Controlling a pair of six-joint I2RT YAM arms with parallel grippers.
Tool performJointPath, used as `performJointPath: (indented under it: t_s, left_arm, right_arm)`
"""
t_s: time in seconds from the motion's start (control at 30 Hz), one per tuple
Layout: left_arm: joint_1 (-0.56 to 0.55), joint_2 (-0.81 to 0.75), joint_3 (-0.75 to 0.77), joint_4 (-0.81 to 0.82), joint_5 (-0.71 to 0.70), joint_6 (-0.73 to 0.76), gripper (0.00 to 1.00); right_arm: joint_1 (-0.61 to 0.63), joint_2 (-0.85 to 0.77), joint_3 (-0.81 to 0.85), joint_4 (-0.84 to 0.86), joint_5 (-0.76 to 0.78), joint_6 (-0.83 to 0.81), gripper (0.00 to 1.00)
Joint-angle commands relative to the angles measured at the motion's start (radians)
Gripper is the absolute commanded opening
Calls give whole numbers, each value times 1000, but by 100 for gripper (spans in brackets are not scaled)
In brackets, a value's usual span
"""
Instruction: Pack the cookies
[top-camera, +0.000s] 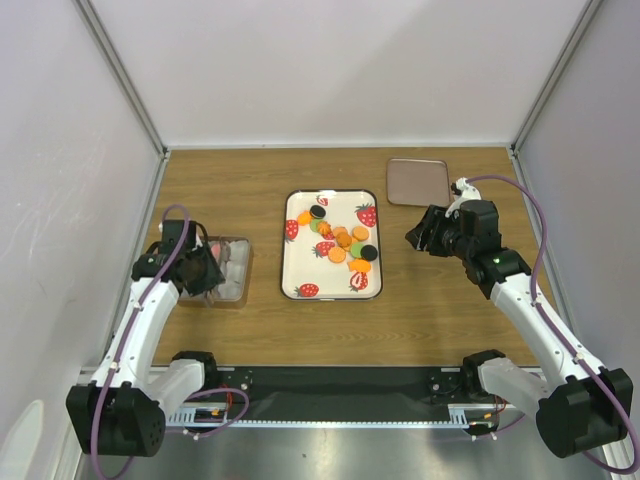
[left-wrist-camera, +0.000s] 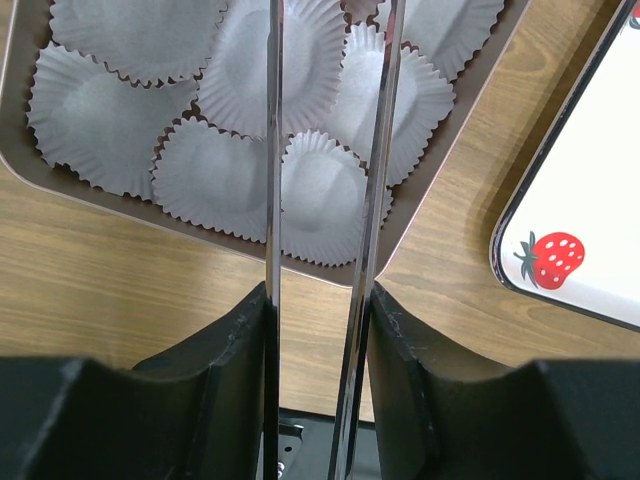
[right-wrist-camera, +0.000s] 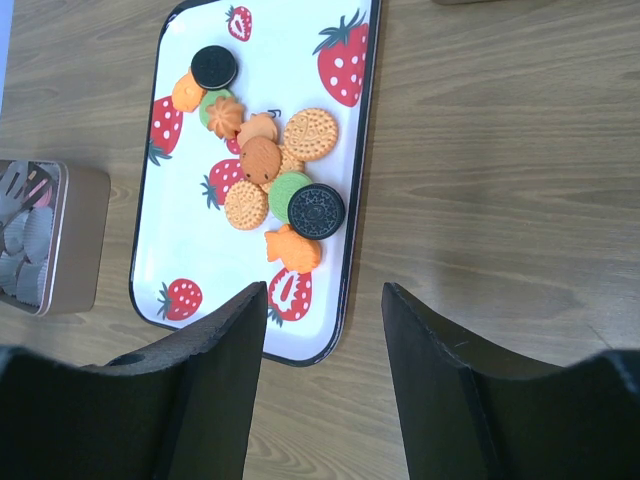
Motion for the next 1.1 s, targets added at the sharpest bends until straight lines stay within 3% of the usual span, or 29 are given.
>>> performJointPath:
  t_s: [0.0, 0.57, 0.87, 0.97, 1.07]
  left_arm:
    - [13, 0, 18, 49, 19, 22, 44]
    - [17, 34, 87, 32, 19, 28, 49]
    - [4, -64, 177, -73, 66, 54, 49]
    - [-40, -88, 216, -107, 60, 48, 49]
    - [-176, -86, 251, -110, 40, -4, 48]
  right_arm:
    - [5, -4, 4, 23, -5, -16, 56]
    - [9, -7, 4, 23, -4, -16, 55]
    - [12, -3, 5, 26, -5, -16, 55]
    - [15, 2, 4, 26, -5, -18, 55]
    - [18, 8, 4, 27, -4, -16, 55]
